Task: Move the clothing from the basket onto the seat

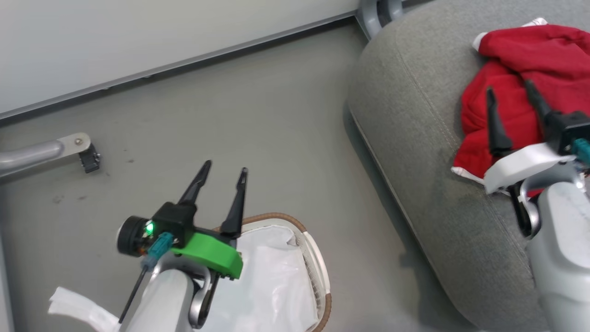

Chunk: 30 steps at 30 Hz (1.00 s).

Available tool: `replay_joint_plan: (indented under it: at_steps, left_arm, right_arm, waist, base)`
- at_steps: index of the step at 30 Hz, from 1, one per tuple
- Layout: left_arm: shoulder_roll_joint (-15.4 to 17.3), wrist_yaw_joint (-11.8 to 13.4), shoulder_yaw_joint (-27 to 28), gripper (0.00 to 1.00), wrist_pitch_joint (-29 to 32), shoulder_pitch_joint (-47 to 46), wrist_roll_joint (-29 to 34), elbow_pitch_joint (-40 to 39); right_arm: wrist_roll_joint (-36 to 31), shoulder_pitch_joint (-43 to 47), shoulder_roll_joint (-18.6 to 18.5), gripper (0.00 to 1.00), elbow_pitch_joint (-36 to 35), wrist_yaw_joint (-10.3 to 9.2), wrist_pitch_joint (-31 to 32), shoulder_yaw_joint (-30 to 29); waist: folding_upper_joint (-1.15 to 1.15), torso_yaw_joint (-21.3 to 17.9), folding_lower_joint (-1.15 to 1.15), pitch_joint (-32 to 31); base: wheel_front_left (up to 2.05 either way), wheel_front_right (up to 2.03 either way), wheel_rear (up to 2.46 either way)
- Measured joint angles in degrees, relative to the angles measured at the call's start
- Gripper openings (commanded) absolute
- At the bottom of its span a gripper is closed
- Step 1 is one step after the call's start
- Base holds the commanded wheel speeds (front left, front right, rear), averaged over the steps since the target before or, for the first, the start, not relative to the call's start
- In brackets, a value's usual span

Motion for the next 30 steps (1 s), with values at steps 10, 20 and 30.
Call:
replay_joint_plan:
  at_steps: [10,20,30]
  left_arm:
    - [-0.9,1.7,11.2,1.00,0.0,6.1,3.1,0.5]
    - [-1.1,1.9,17.5,1.00,0.0,11.0,4.0,0.4]
    - [-1.1,1.1,18.8,1.00,0.0,17.6,3.0,-0.4]
  right_arm:
    - [3.3,7.3,5.1,1.00,-2.9,0.00,0.0,3.2]
    - [3.3,14.5,6.5,1.00,-3.1,0.00,0.0,4.2]
    - [4.7,21.9,7.5,1.00,-3.1,0.00,0.0,3.0]
  waist:
    - [0.00,5.3,0.00,-3.7]
    - [0.00,11.5,0.00,-7.4]
    - [0.00,13.8,0.00,-12.6]
  base:
    - [0.00,0.00,0.00]
    - [0.00,0.00,0.00]
    - [0.00,0.00,0.00]
